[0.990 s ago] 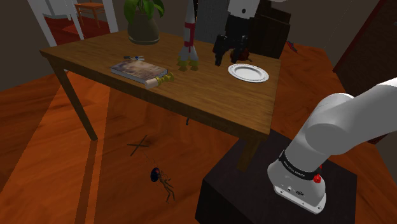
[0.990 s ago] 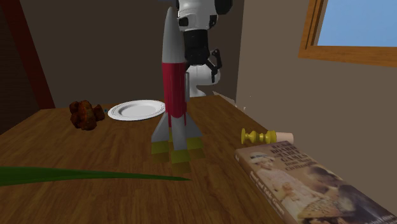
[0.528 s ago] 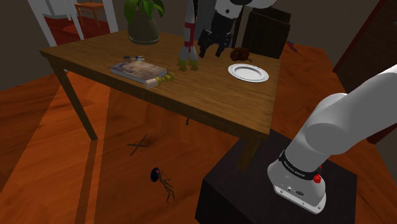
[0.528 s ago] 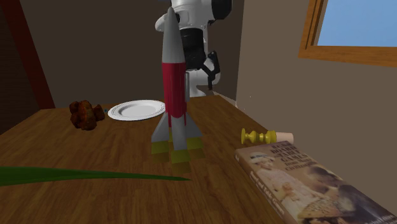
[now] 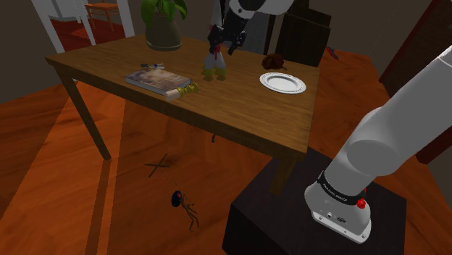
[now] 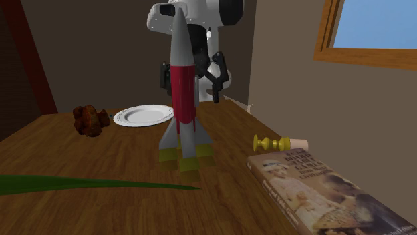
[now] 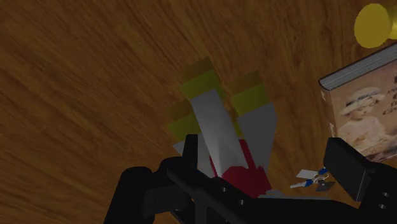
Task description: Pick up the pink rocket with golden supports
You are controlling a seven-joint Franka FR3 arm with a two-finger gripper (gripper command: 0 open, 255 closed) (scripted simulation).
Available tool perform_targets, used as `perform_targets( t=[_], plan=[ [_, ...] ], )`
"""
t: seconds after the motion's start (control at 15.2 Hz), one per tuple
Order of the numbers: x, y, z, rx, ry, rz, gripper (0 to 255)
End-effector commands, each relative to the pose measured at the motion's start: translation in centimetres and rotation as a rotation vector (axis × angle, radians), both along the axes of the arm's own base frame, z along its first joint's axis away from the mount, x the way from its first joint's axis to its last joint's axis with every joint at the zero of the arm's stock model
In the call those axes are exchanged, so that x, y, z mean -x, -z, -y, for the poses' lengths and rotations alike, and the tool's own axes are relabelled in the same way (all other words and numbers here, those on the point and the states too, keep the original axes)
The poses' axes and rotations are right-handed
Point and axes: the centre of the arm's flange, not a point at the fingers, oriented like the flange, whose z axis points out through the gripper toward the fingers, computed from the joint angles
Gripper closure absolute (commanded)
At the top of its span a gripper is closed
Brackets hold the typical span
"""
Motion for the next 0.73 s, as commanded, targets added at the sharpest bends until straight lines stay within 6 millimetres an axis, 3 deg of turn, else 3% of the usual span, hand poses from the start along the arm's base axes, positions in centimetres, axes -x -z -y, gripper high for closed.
perform_targets(
  t=[0.0,0.07,0.66],
  plan=[
    [-1.5,-0.3,0.6,-0.002,0.014,0.048,0],
    [-2.4,-0.4,0.9,-0.003,0.021,0.069,0],
    [-2.4,3.6,0.9,-0.002,0.021,0.069,0]
  ],
)
